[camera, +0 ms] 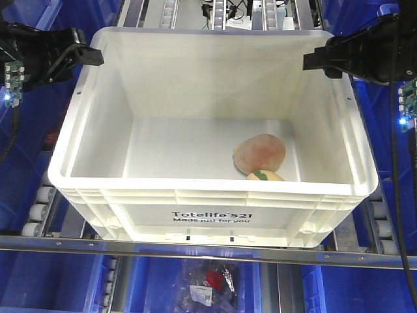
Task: Place moving items into box and shelve
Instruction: 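Open both grippers and withdraw them from the crate rims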
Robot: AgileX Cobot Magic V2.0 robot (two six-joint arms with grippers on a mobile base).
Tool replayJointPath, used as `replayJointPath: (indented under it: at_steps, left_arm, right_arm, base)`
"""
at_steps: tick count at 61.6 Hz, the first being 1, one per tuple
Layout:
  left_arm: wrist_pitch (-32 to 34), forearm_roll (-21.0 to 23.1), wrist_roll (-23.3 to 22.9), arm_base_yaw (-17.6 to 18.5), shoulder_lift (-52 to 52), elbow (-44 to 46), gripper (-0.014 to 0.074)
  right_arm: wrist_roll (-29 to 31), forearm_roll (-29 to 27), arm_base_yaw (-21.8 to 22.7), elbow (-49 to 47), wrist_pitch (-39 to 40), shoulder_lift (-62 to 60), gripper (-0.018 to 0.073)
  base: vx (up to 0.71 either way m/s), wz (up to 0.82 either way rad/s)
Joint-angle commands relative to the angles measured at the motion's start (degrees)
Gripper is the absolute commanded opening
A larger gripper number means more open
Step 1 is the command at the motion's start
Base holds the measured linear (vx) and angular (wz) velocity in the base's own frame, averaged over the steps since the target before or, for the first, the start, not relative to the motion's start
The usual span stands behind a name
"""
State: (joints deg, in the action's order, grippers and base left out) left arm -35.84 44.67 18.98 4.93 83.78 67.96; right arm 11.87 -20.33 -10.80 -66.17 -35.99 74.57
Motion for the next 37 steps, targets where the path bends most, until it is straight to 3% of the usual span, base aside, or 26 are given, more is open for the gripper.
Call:
replayJointPath:
  at_steps: [1,18,27,37]
  left_arm:
    - [1.84,2.05,0.19,0.33,-2.51,1.94,0.0529]
    - [3.42,1.24,0.15,0.32,-5.97,1.67,0.0523]
    - [4.14,-3.17,0.03,0.32,-11.8,1.67,0.0523]
    - [7.41,-3.87,-0.18,1.7,-19.12,-5.49,0.0523]
  right_arm:
    - [0.59,-0.78,0.08,-1.98,3.66,-1.66,0.0456]
    - [0.59,-0.83,0.08,-1.98,3.66,-1.66,0.0382]
    - [0.59,-0.83,0.08,-1.98,3.66,-1.66,0.0351]
    - [0.59,-0.83,0.08,-1.98,3.66,-1.66,0.0323]
  base:
    - [0.0,0.0]
    - [0.0,0.0]
    - [0.0,0.0]
    - [0.0,0.0]
